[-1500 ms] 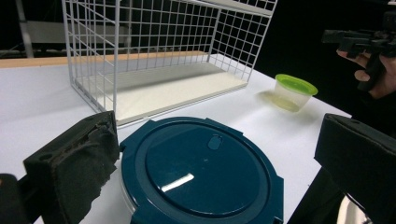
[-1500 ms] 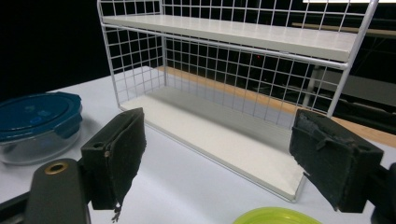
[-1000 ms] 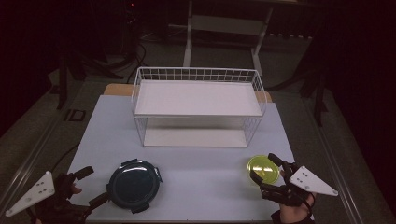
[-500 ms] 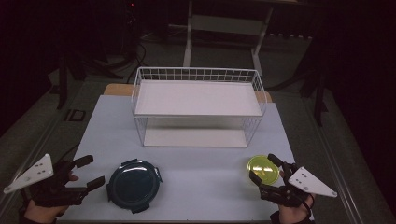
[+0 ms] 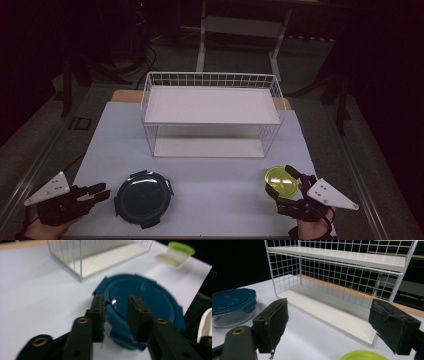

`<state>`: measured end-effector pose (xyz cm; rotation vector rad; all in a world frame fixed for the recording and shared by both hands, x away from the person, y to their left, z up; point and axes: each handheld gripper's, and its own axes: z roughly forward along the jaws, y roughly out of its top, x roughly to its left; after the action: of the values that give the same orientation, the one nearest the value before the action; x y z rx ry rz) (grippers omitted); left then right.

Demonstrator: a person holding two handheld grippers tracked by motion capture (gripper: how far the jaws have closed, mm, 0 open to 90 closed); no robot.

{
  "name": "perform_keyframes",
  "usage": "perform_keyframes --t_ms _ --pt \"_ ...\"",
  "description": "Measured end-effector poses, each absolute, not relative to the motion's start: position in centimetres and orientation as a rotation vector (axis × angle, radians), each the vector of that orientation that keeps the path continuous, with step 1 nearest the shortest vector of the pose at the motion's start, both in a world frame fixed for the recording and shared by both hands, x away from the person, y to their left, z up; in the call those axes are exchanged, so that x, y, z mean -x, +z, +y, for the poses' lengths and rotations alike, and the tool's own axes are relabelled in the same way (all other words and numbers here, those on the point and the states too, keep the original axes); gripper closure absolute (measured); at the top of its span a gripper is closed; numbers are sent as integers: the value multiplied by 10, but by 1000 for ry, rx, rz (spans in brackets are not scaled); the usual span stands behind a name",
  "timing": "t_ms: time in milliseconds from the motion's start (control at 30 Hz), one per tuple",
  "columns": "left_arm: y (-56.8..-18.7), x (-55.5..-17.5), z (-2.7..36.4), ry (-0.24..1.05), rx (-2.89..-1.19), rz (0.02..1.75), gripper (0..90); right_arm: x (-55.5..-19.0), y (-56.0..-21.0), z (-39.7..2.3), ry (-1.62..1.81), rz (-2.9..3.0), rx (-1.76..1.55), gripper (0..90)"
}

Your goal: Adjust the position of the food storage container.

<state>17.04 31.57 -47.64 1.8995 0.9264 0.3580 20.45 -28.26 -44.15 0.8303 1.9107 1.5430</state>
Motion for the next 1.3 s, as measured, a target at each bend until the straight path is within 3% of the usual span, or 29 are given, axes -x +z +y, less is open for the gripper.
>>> perform_keyframes --t_ms 67,133,300,967,1300 --pt "-482 -167 316 381 -1922 934 733 -205 -442 -283 1543 1912 -831 157" --pt "-487 -166 319 368 -1929 947 823 -205 -442 -283 1542 1913 -832 157" --pt "-503 -163 315 292 -2014 971 882 -205 -442 -283 1534 1918 -829 157" --pt "-511 -172 290 236 -2072 964 889 -205 -442 -282 1536 1925 -827 159" --pt "-510 -196 255 196 -2110 889 889 -206 -443 -281 1537 1929 -824 159"
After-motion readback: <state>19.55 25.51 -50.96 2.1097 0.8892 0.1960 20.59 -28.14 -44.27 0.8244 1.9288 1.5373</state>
